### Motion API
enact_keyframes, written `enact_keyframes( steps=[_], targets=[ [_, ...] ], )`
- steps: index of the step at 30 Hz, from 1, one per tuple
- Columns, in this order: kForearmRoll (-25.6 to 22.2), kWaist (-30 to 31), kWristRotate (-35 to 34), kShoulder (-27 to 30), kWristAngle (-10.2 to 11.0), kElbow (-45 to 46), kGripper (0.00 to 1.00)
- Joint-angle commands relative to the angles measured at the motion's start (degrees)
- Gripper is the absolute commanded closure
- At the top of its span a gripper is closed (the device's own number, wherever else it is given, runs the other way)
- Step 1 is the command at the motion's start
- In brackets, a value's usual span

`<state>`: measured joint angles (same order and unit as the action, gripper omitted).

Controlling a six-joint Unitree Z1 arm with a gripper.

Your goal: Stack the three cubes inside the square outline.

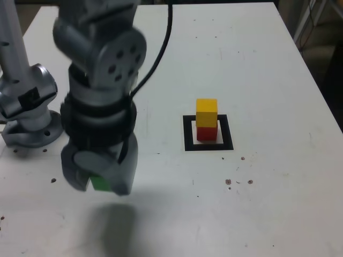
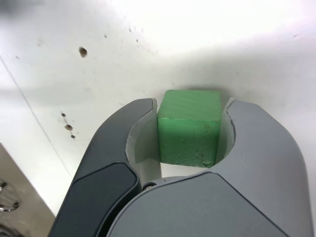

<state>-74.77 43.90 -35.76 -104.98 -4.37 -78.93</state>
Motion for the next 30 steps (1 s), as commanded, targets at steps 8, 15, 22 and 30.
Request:
enact_keyframes(
  steps=[8,15,22,30],
  targets=[
    [-4.63,-4.68,4.7,1.66,1.21,-3.62,0.75],
    [-7.16,-8.02,8.94,1.46,2.19,-6.96,0.75],
    [-8.73,-12.81,14.52,0.64,2.78,-9.99,0.75],
    [-9.85,-18.7,21.05,-0.52,3.64,-13.12,0.75]
  ],
)
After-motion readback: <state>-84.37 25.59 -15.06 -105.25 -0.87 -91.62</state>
